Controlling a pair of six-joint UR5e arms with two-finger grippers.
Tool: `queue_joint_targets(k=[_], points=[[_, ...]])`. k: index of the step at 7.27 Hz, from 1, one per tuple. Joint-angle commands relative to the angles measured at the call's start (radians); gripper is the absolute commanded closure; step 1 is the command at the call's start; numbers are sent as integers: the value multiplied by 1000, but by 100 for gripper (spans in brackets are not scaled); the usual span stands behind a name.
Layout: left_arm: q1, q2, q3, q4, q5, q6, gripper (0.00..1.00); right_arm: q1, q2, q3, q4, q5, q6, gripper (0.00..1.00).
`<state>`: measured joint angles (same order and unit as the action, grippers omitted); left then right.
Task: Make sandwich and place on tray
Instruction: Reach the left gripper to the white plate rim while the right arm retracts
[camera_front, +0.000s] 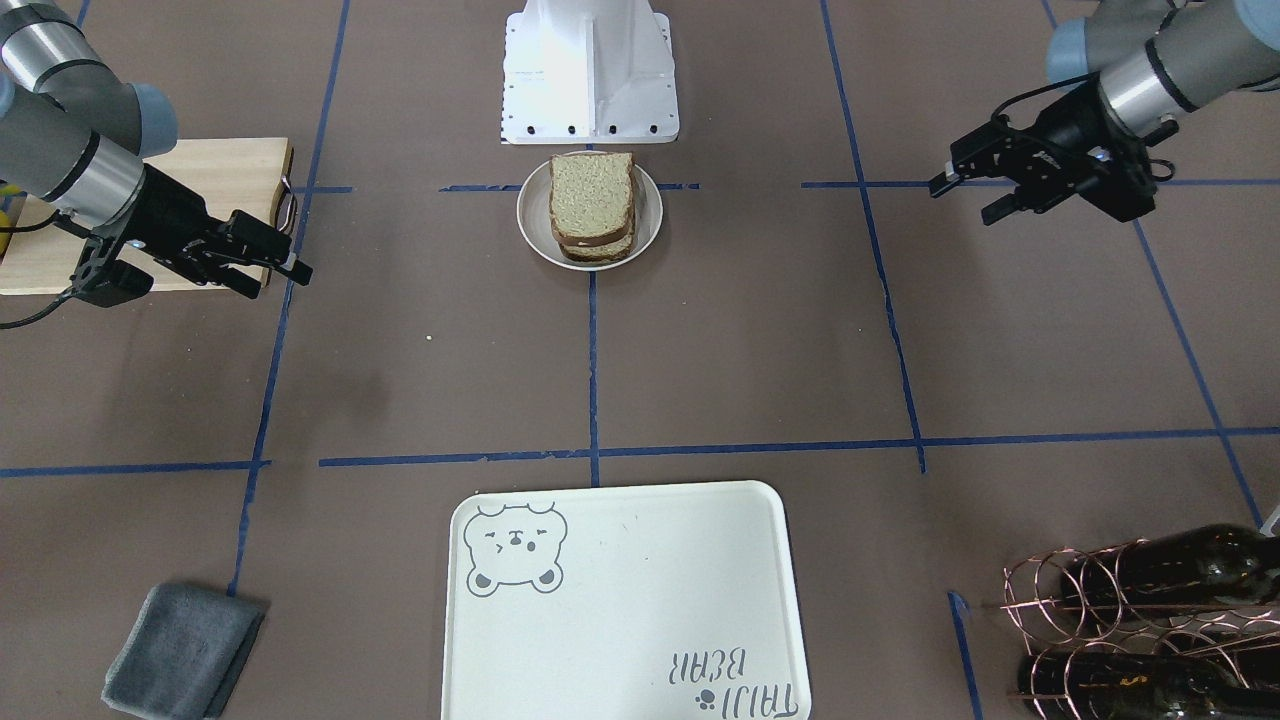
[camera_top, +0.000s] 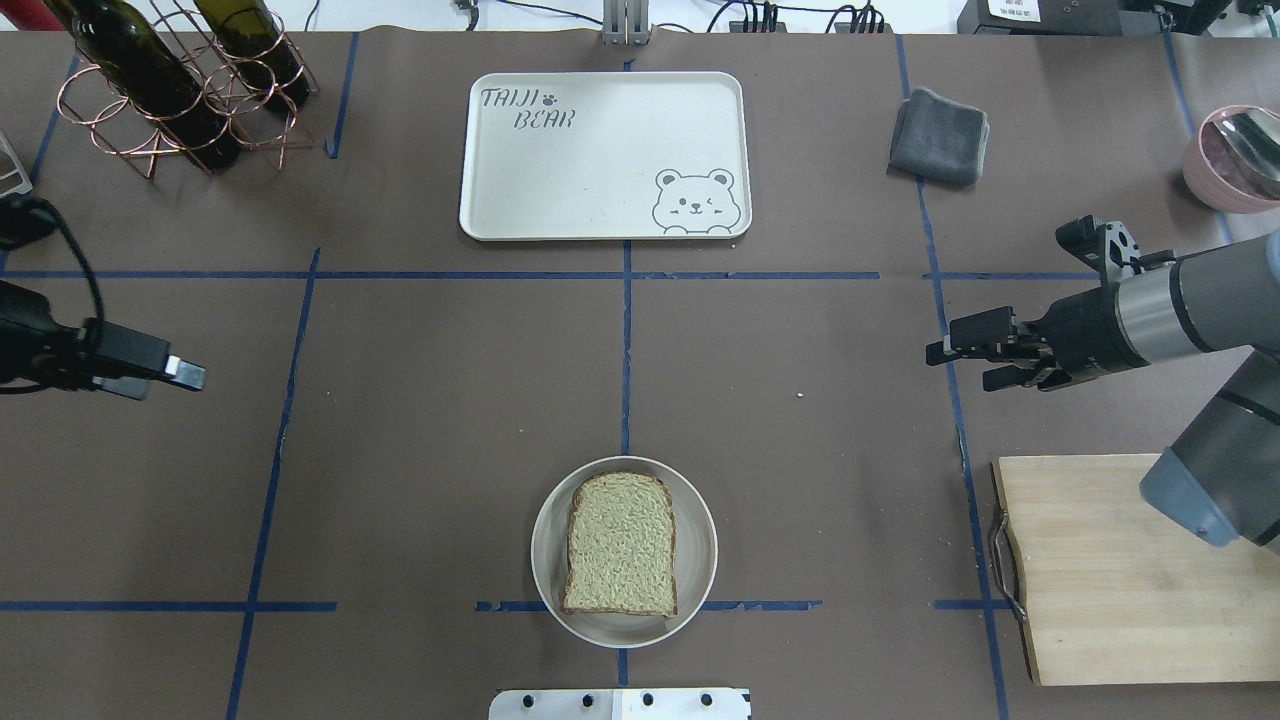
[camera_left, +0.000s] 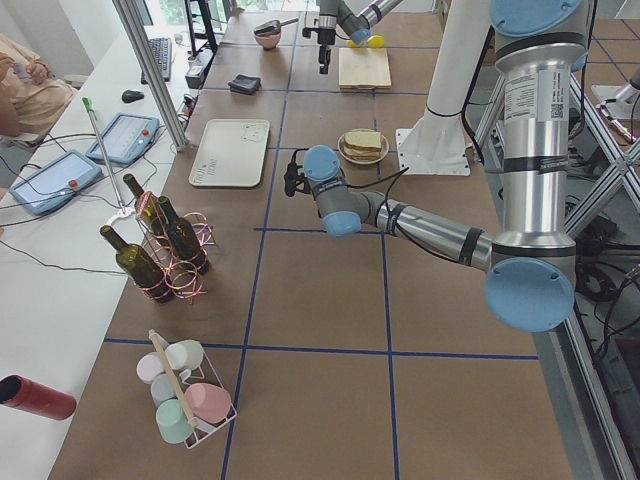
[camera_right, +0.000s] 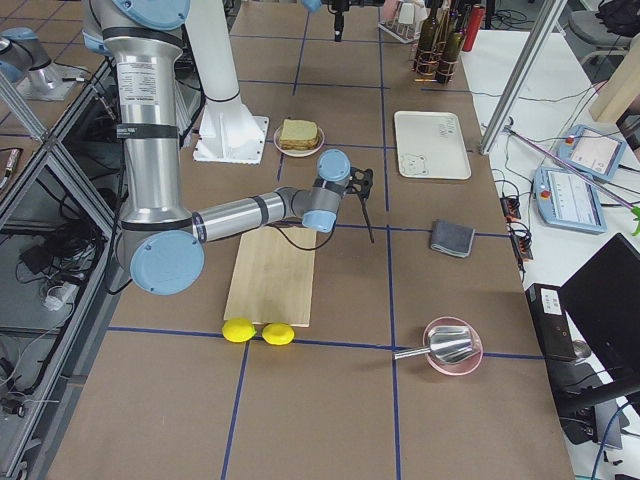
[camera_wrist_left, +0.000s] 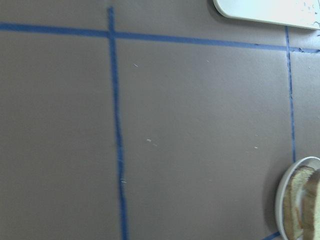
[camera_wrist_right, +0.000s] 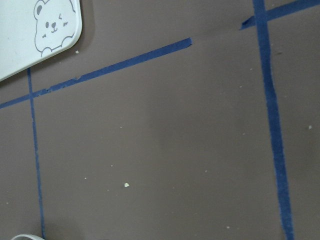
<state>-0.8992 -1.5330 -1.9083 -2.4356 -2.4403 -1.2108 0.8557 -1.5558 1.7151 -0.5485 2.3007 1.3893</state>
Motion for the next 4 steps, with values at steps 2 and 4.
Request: queue_joint_targets(k=[2,4], points=[[316,-75,-34,-7,333,-289,1,97,-73,-8,-75,48,-266,0],[405,-155,-34,101,478,-294,15,156,-75,-8,-216,49,-494,0]])
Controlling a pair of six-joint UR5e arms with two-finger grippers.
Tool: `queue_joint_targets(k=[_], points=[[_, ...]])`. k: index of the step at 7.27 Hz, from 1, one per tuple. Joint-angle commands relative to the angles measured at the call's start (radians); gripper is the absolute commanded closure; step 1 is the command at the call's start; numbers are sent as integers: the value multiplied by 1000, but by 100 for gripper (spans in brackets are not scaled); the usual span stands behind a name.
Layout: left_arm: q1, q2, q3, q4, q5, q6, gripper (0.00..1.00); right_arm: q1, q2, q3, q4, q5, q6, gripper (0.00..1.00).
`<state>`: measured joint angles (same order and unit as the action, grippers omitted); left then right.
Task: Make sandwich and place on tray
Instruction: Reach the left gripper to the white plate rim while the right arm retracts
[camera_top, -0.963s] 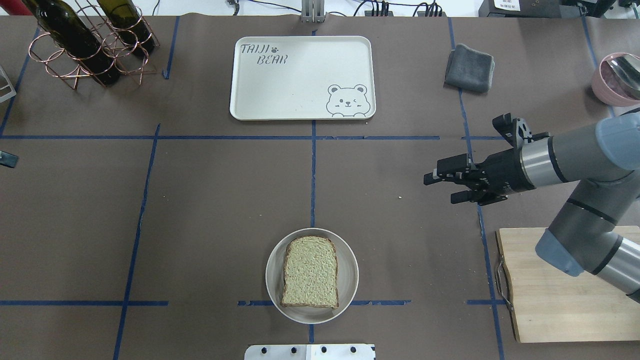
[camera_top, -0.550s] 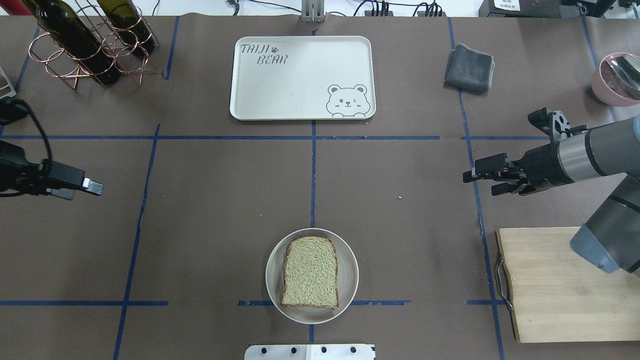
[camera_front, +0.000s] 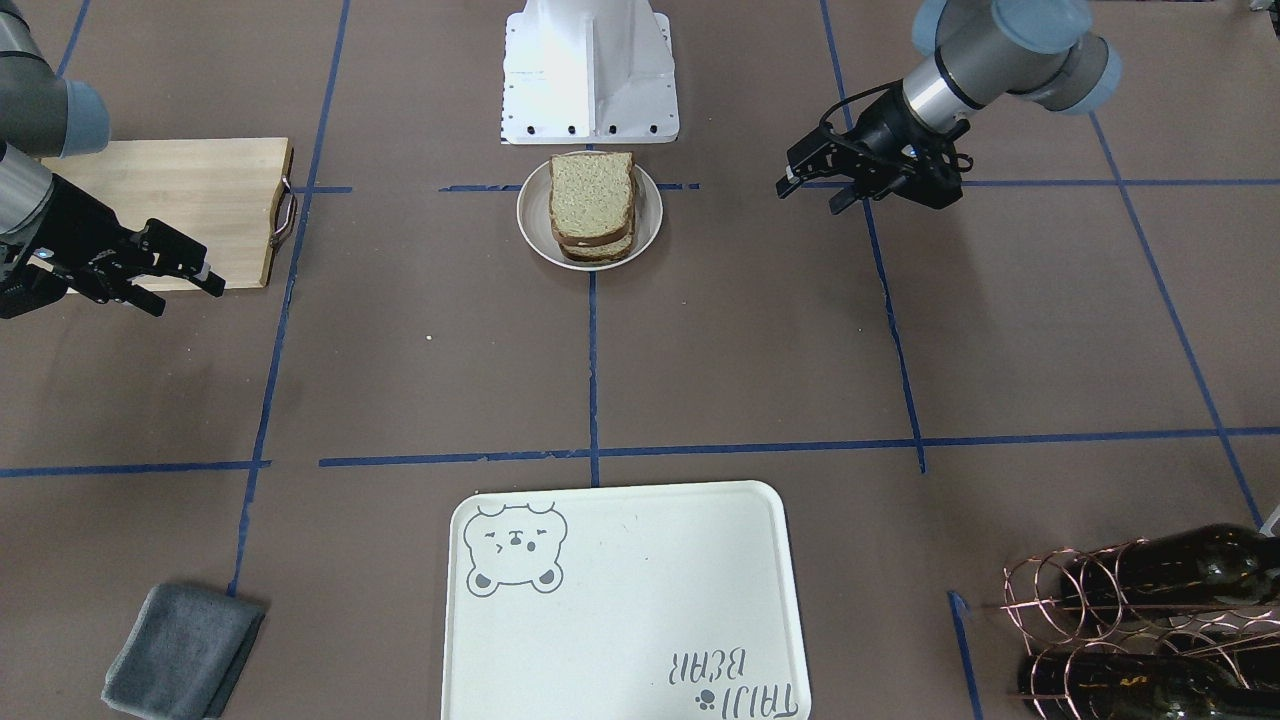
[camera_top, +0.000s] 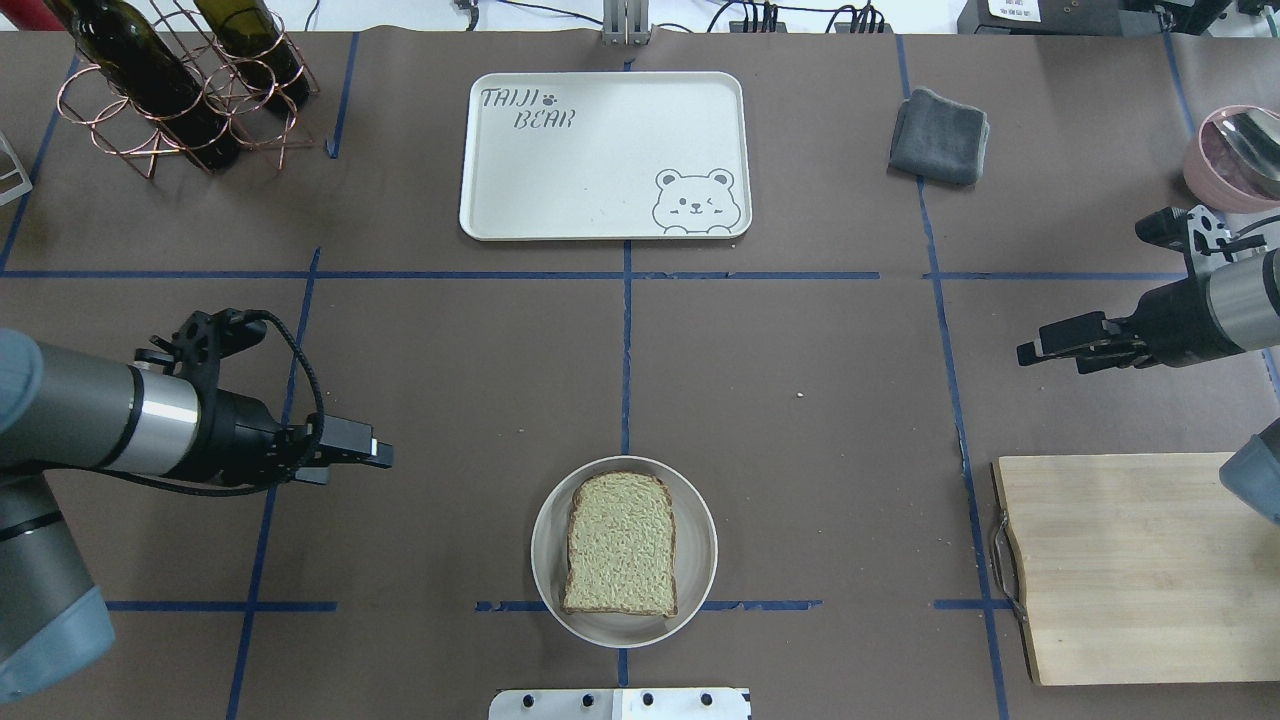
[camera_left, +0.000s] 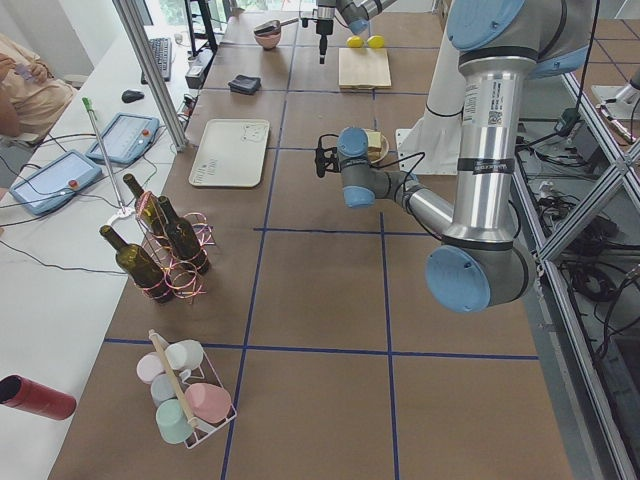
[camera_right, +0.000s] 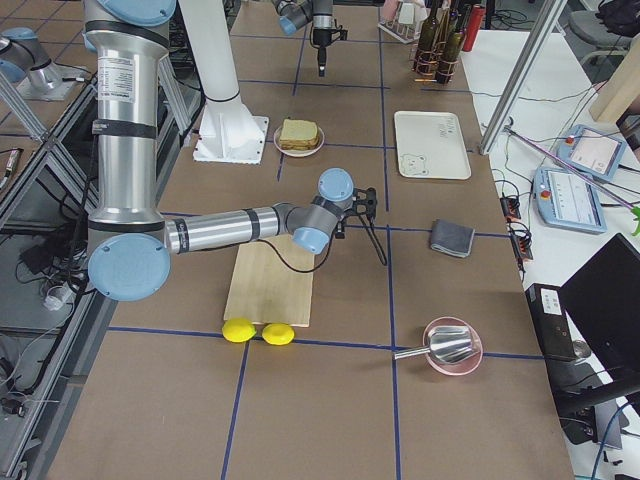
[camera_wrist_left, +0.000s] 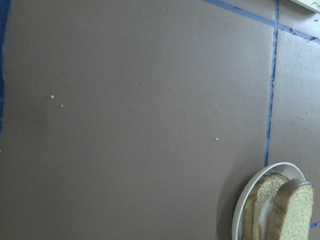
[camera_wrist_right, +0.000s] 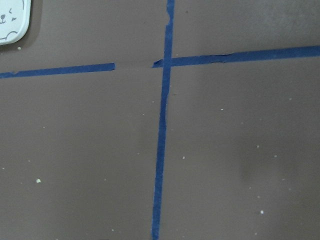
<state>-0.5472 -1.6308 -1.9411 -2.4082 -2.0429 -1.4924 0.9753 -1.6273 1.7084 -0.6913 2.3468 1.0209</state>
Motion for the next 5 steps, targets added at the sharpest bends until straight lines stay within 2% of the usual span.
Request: queue_joint_targets(k=[1,2,3,5], points=[[72,-181,4,260,84,-12,25,68,-3,-1,-124,3,-201,0],[110,-281,25,409,113,-12,39,106,-3,-3,-179,18,-294,0],[150,-296,37,425,175,-14,46,150,1,-3,-256,35,-388,0],[211,-305,48,423,202,-90,53,169,7,-3,-307,42,-453,0]])
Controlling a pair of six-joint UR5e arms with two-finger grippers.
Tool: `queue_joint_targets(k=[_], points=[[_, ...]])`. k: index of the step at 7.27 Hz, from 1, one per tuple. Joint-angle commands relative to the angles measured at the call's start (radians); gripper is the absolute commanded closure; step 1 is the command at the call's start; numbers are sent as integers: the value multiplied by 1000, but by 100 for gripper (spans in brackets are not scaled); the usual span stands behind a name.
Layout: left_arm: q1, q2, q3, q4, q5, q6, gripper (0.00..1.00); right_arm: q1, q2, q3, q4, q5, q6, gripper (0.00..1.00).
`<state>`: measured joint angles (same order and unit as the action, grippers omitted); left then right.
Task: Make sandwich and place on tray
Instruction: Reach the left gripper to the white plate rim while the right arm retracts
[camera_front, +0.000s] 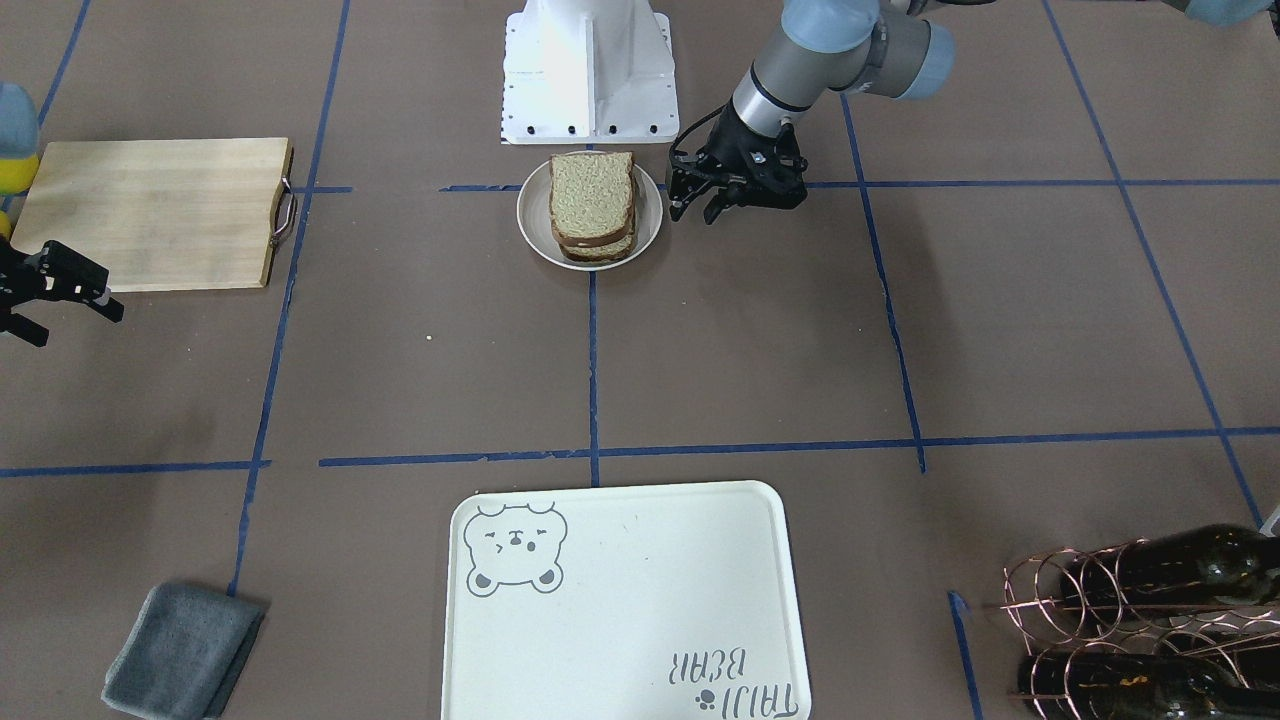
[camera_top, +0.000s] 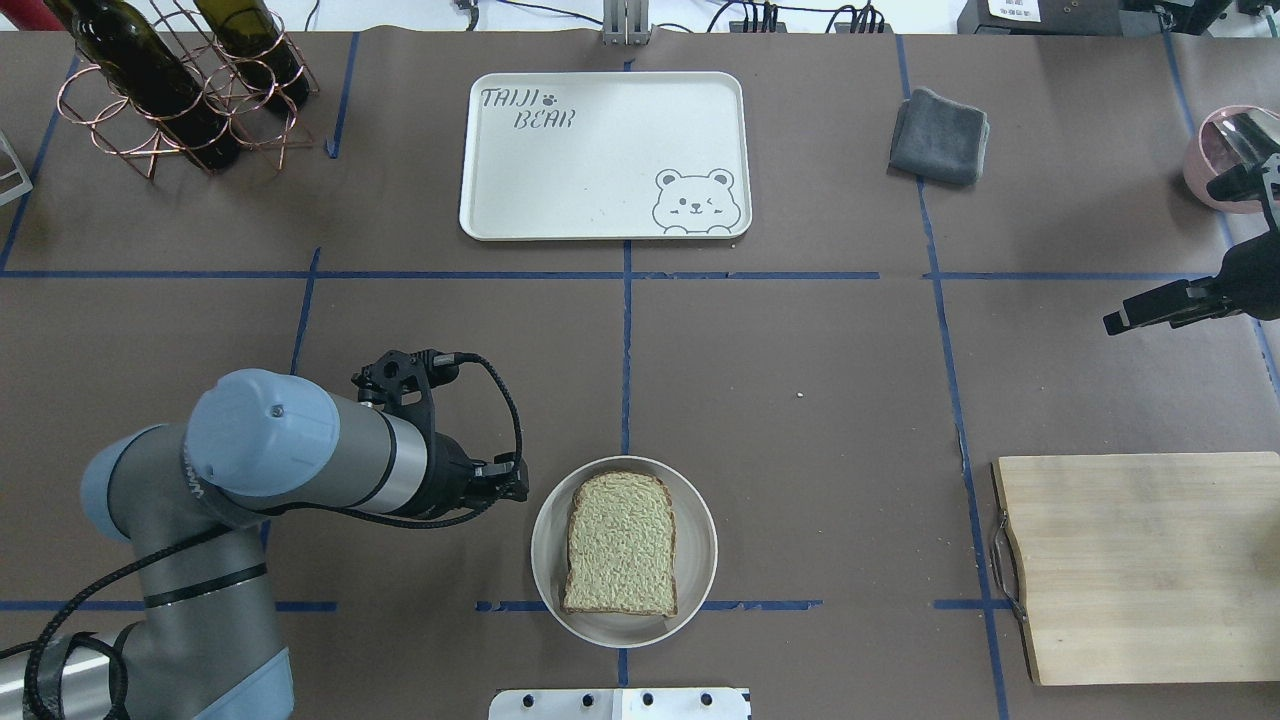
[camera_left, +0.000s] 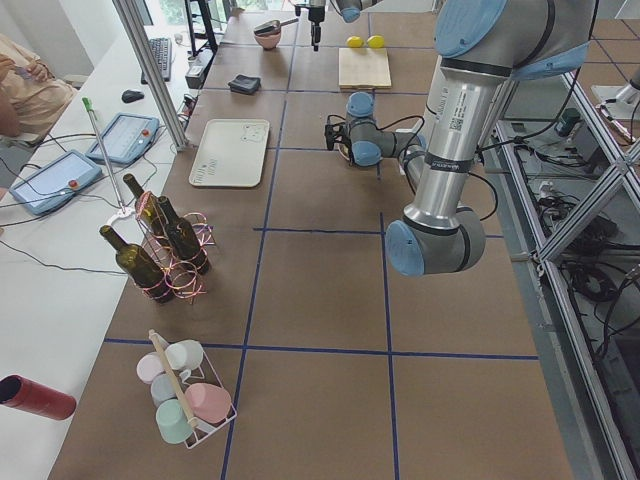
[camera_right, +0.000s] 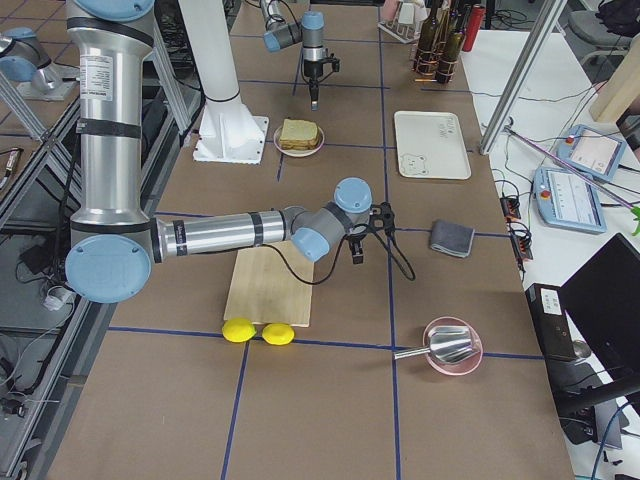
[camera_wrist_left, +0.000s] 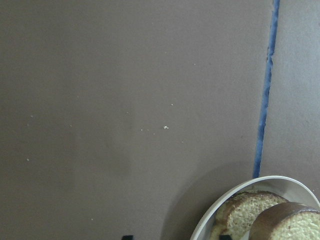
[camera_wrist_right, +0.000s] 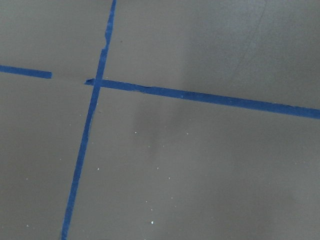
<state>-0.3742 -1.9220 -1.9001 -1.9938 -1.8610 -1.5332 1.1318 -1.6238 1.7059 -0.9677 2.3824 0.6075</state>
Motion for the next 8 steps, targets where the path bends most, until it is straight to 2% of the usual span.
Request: queue_joint_targets(k=[1,5,8], points=[[55,-21,28,9,22,-68,53,13,4,0,-31,7,-40,0],[115,-41,65,9,52,-70,58,13,8,1,-29,7,-38,0],[116,-49,79,9,51,-68,62,13,4,3,-29,12,-38,0]])
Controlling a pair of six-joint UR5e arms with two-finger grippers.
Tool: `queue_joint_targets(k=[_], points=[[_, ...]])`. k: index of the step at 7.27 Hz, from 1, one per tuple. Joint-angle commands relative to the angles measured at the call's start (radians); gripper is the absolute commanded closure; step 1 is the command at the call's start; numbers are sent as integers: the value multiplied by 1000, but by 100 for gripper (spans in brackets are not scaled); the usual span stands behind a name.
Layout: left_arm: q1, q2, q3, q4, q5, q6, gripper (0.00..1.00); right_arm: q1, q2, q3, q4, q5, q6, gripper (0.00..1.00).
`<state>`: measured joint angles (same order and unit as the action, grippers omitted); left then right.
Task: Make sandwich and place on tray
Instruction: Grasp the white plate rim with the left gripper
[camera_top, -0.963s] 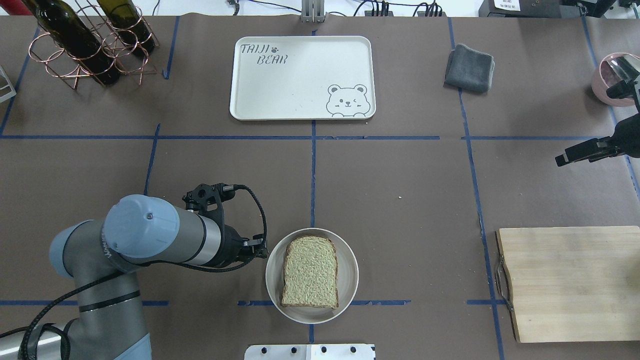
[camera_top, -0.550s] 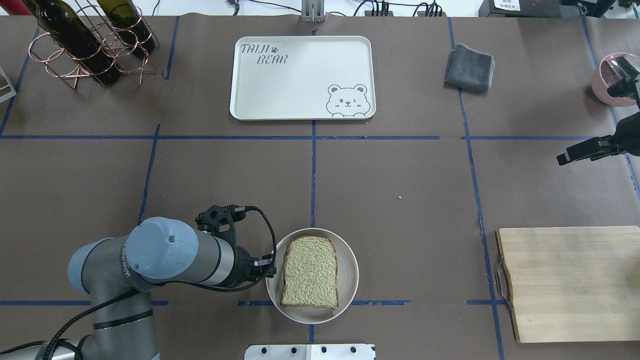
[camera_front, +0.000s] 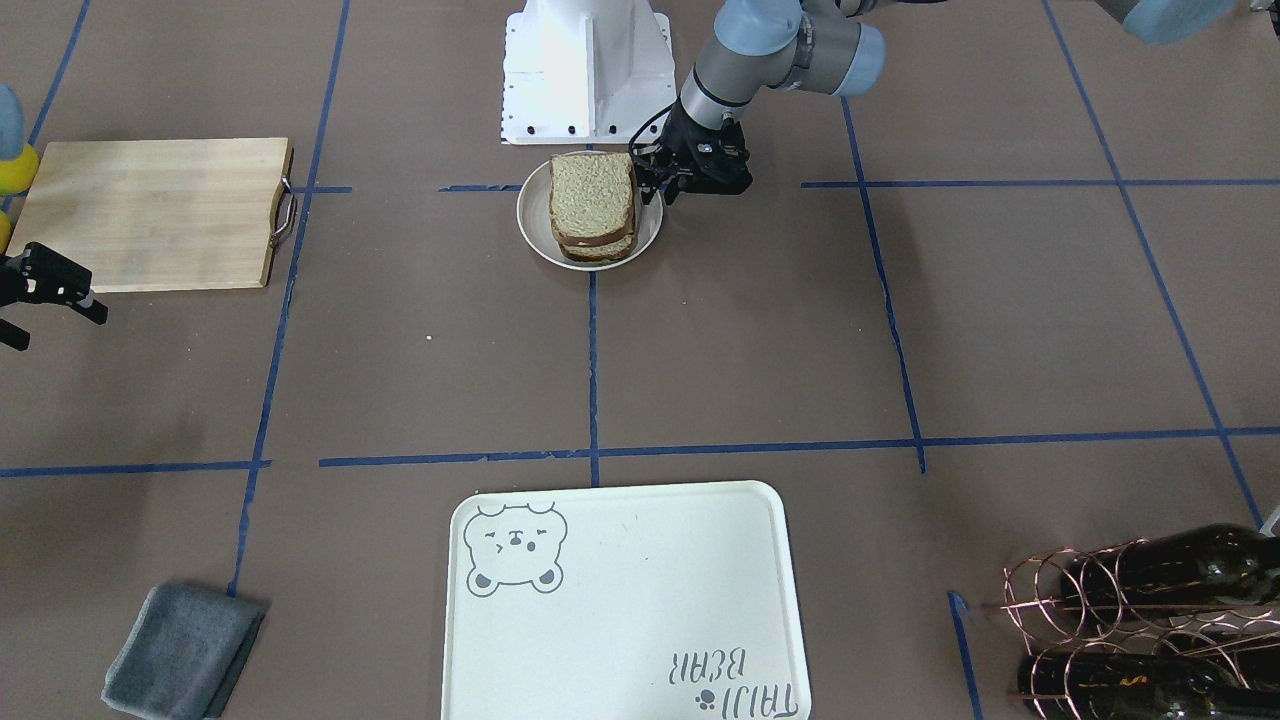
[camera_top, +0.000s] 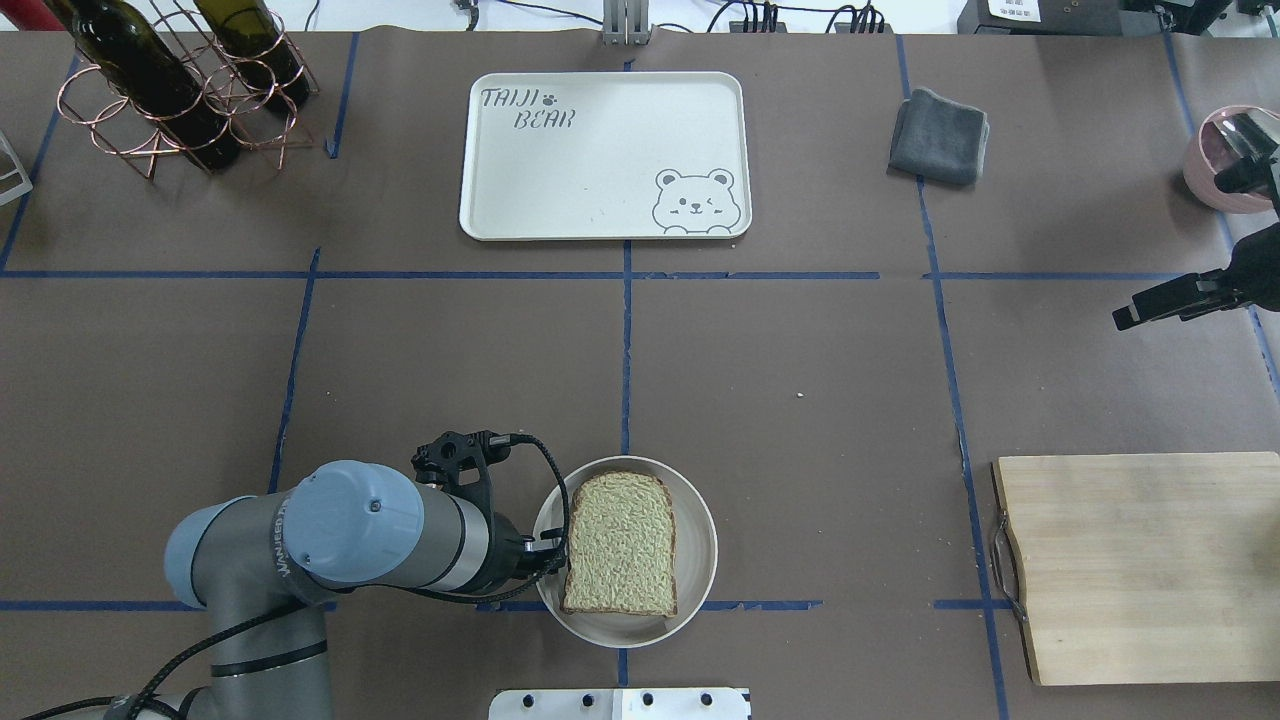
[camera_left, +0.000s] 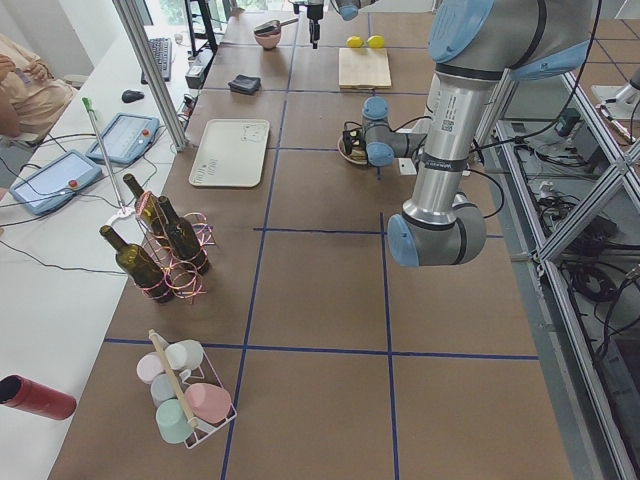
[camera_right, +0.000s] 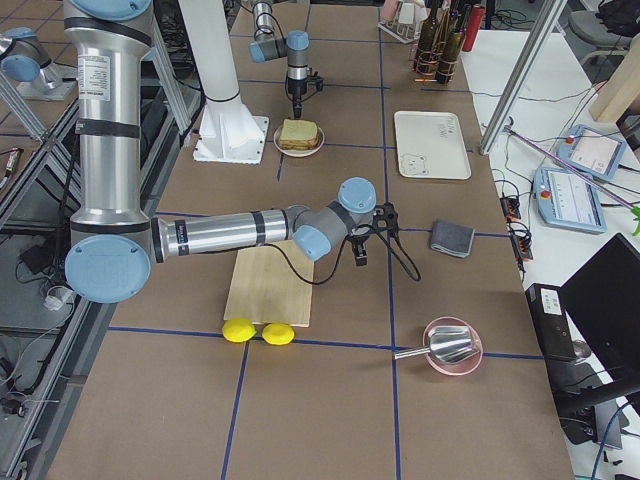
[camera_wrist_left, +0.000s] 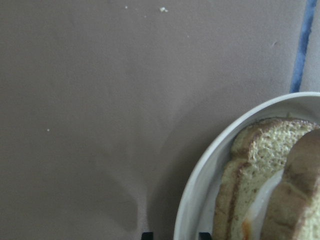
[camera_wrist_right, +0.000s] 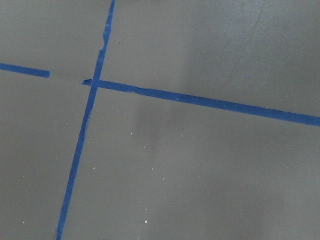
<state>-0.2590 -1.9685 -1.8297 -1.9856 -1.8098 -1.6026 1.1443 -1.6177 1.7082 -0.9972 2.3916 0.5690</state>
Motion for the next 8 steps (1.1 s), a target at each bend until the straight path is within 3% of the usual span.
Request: queue_joint_targets(k=[1,3,5,8], points=[[1,-4,12,-1,0,0,62,0,-4,2,2,3,0,0],[9,-29,35,1,0,1,65,0,-7,4,2,3,0,0],[7,-27,30,-1,-2,0,100,0,-8,4,2,3,0,0],[7,-35,-15,-19,-3,-81,100,2,-11,5,2,3,-1,0]])
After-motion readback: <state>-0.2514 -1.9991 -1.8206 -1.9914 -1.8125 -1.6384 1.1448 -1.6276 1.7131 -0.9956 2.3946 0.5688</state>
